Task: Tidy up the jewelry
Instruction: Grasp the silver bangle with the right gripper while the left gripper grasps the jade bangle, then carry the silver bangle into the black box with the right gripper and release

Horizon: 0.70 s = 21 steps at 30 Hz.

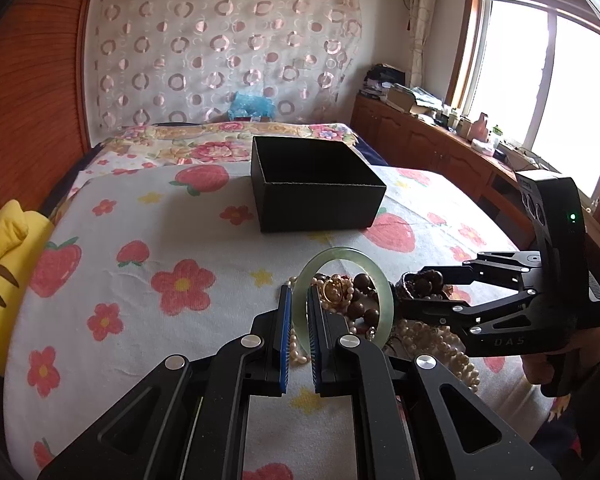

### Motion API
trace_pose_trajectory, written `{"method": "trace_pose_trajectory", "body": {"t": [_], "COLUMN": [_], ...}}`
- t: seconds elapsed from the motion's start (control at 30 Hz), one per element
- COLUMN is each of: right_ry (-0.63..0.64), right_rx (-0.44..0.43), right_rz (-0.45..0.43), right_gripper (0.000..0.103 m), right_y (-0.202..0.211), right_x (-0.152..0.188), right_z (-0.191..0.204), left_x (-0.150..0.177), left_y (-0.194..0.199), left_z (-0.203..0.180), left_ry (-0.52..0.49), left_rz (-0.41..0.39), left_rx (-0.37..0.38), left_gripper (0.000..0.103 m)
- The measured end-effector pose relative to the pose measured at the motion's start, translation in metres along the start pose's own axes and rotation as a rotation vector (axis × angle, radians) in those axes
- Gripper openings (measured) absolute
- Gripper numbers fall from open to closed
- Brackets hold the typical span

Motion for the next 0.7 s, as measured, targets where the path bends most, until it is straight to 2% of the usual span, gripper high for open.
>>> {"method": "trace_pose_trajectory", "body": {"t": [0.33,0.7], "right_ry": [0.045,0.006], "right_rx": [0.075,0.134], "right_rz": [-0.107,-0.184], "right_gripper": [0.06,0.06], "right_y": [0.03,0.037], "right_x": [-0.02,-0.063], "right_z": [0.0,-0.035], "left_x": [-0.009,-0.051], "left_y": [0.003,-0.003], "left_z": [-0.001,0.005], "left_ry": [-0.009,-0.037], "left_rz": [-0.023,-0.07], "left_rx": [0.0,-0.027], "left_gripper": [0.007,0.007]}}
Point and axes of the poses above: each gripper's, at about its wrist camera, not at the fingertips, and y roughly against the way its jaws point, z to its left, x to its underside, the point moved 8 cm from there along -y, roughly the way its jaws point, and after that the axes turned 2 degrees about z, right-handed, at the moved point
